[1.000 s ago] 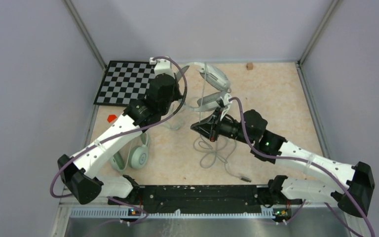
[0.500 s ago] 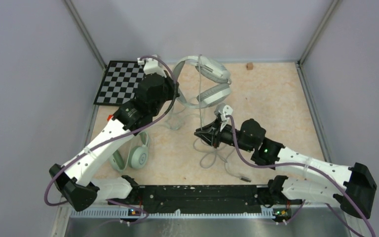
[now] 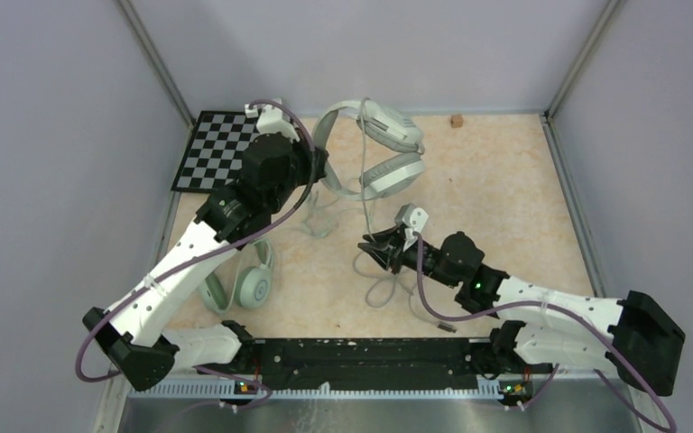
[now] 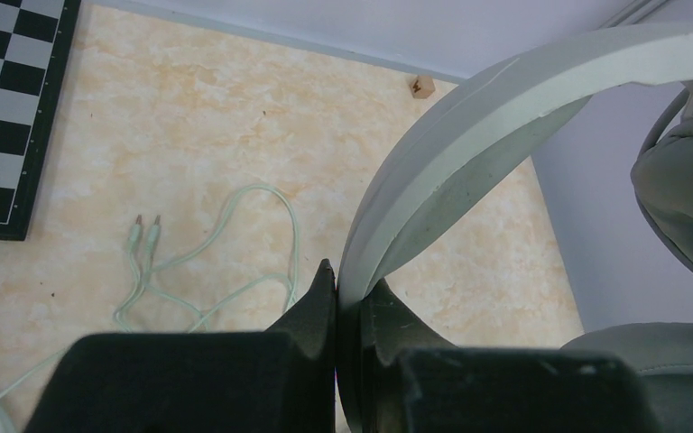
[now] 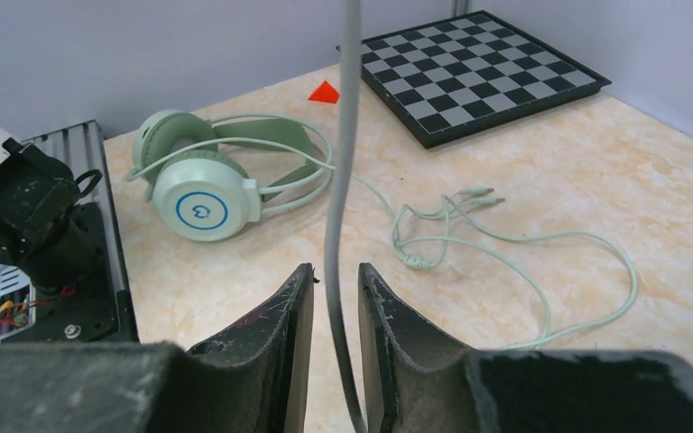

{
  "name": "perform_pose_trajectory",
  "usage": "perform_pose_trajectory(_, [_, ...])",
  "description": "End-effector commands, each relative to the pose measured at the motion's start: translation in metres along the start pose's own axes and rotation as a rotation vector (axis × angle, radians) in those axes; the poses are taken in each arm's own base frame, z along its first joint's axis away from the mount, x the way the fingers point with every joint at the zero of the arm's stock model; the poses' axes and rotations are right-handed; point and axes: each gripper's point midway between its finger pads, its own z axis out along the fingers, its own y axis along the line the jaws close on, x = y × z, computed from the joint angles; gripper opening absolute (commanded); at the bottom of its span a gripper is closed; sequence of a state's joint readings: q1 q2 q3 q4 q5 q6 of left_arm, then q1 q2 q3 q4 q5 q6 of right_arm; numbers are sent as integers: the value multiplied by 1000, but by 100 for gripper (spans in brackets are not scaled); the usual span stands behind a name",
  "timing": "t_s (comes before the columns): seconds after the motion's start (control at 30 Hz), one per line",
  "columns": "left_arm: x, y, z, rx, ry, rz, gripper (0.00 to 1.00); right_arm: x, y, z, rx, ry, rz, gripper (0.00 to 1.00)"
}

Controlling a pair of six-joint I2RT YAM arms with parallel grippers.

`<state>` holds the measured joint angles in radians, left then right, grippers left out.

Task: Wrap the headphones
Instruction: Wrap the headphones cable around the headphones.

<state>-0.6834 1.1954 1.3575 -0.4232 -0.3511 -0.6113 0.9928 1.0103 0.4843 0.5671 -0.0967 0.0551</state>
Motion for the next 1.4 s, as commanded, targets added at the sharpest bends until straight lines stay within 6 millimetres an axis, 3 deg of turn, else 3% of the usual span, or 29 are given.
perform_pose_trajectory(0.0, [-53, -38, -31, 163, -129, -132, 0, -9, -4, 8, 18, -68, -54, 24])
perform_pose_trajectory(0.17, [-56, -44, -39, 191, -108, -112, 0, 4, -14, 12, 59, -53, -41, 19])
perform_pose_trajectory(0.3, [-53, -65, -56, 317, -58, -93, 0, 5, -23, 11, 73, -69, 3, 15])
perform_pose_trajectory(0.43, [-35, -84, -74, 459, 51, -63, 0, 1, -39, 4, 94, -108, 63, 7])
perform_pose_trajectory(0.7, [2, -96, -103, 624, 227, 13, 0, -15, -66, -11, 168, -157, 96, 10])
perform_pose_trajectory(1.1, [62, -72, -108, 713, 426, 348, 0, -29, -113, -41, 350, -193, 134, 13])
perform_pose_trajectory(1.37, [64, -35, -69, 592, 320, 679, 0, -42, -116, -49, 374, -195, 144, 14])
